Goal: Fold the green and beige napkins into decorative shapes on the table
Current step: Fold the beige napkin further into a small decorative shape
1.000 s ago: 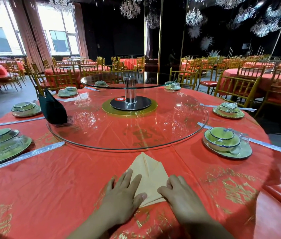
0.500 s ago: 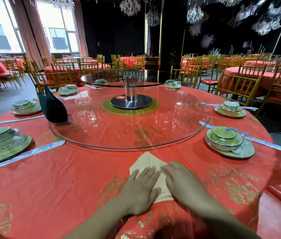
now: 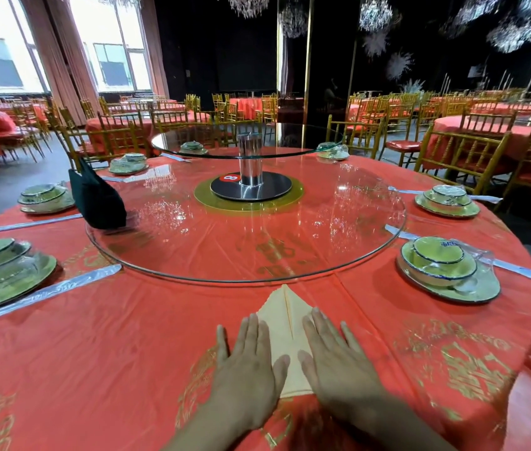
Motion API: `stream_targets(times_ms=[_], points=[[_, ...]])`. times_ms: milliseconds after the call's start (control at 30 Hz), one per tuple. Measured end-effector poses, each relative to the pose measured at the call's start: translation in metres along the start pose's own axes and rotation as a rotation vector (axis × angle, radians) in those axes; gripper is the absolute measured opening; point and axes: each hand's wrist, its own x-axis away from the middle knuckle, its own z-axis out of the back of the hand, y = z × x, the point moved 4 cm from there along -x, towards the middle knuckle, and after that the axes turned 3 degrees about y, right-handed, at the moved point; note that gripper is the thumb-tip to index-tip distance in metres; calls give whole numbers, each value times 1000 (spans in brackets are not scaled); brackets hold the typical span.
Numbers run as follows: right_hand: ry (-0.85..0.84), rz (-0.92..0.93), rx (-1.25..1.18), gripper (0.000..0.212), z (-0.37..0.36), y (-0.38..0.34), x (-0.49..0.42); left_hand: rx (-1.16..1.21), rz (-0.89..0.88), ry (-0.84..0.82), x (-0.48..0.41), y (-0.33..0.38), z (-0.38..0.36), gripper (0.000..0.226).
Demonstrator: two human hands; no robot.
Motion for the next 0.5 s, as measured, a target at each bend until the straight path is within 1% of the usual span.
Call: stream_targets(times_ms=[33, 100, 133, 167, 200, 233, 267, 300, 367, 400, 500], points=[[-20, 3, 14, 76, -3, 1, 0, 4, -1, -6, 0, 0, 0, 136], [-9, -24, 49, 80, 7, 1, 4, 38, -1, -11, 3, 1, 6, 137], [-30, -45, 71, 88, 14, 1, 5, 64, 11, -9, 4, 0, 5, 136], [-26, -43, 72, 105, 20, 1, 5, 99, 20, 24, 5, 0, 8, 132], [72, 5, 58, 123, 23, 2, 1, 105, 19, 95, 6, 2, 12, 125], [52, 36, 43, 134, 26, 2, 3, 72, 4, 175, 8, 4, 17, 115], [28, 79, 63, 139, 29, 1, 4, 63, -9, 222, 9, 7, 21, 110], [7, 101, 69, 139, 30, 0, 5, 62, -29, 205, 10, 9, 17, 114], [-5, 101, 46, 134, 24, 1, 4, 86, -30, 50, 13, 11, 7, 129], [-2, 87, 23, 130, 23, 2, 5, 90, -28, 9, 12, 10, 5, 133], [0, 63, -25, 127, 21, 1, 7, 75, -32, -20, 9, 7, 3, 132]])
